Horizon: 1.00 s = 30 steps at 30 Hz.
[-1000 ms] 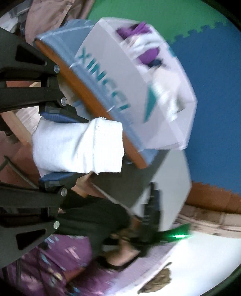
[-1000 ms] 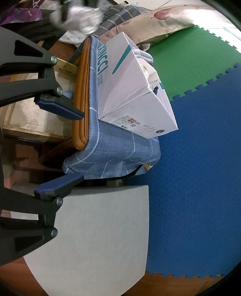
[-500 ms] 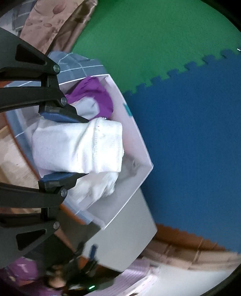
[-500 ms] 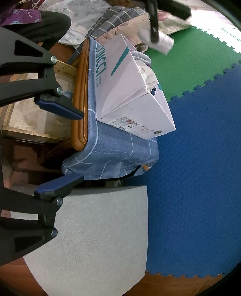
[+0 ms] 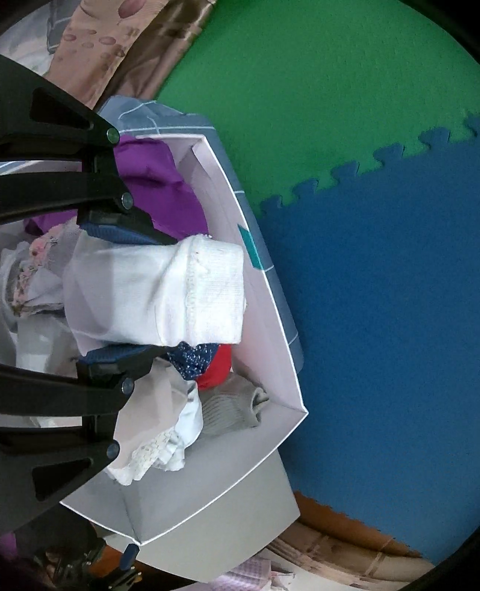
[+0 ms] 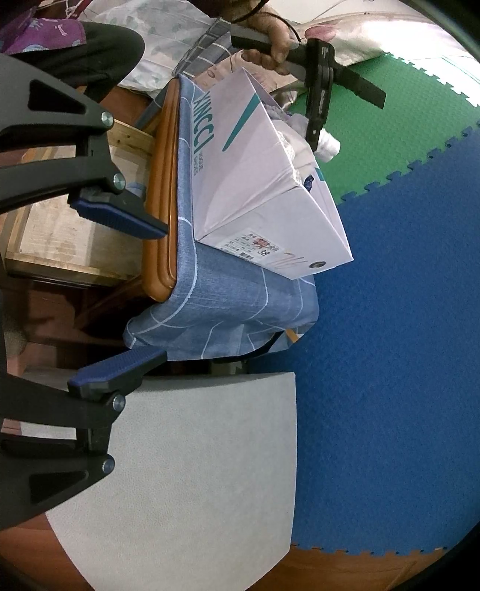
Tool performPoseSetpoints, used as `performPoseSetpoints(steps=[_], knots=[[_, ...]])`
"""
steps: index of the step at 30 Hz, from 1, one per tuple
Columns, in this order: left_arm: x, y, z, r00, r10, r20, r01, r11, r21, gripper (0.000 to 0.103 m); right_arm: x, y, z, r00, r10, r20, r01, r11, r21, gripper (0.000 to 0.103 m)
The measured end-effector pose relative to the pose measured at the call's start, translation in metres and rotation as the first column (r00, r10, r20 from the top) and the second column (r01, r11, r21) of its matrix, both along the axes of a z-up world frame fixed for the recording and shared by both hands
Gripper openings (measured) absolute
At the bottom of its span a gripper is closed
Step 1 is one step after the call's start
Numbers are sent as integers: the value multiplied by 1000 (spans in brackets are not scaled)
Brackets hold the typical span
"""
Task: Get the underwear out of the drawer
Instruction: 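Lift the white sock and carry it over the white box, then open the left gripper to drop the white sock into the box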
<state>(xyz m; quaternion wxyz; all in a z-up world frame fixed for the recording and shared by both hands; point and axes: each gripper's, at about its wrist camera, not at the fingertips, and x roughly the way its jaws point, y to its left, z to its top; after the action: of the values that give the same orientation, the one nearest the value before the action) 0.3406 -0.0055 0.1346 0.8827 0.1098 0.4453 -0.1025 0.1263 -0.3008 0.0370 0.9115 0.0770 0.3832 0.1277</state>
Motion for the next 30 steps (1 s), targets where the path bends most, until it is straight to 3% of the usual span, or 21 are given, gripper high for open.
performPoseSetpoints(steps=[7,9,12,15,18,22,26,30], knots=[[0,-11,-9,1000,-7,2,7,999,43,50,0,2,-2,1000,5,-4,-5,1000,-12,62],[1,-12,-7,1000,-1,26,-1,998,58,69,0,2,-2,1000,5,-4,-5,1000,-13,62],[-10,-11,4,992,37,121,-49,994,103,95,0,2,-2,1000,4,-6,-4,1000,-15,62],[-31,-3,22,970,56,237,-77,993,84,96,1,2,-2,1000,4,-9,-4,1000,-22,62],[-75,14,38,927,93,364,-109,994,24,103,0,4,-3,1000,10,-8,-10,999,-38,62],[-136,40,35,882,132,452,-155,988,14,103,-5,16,-1,998,59,14,-58,995,-82,62],[-192,82,8,876,182,448,-222,974,38,103,-14,56,-3,980,198,1,-194,963,-186,62],[-239,139,-17,867,319,383,-320,945,-63,103,-23,124,-21,912,401,-82,-408,880,-242,62]])
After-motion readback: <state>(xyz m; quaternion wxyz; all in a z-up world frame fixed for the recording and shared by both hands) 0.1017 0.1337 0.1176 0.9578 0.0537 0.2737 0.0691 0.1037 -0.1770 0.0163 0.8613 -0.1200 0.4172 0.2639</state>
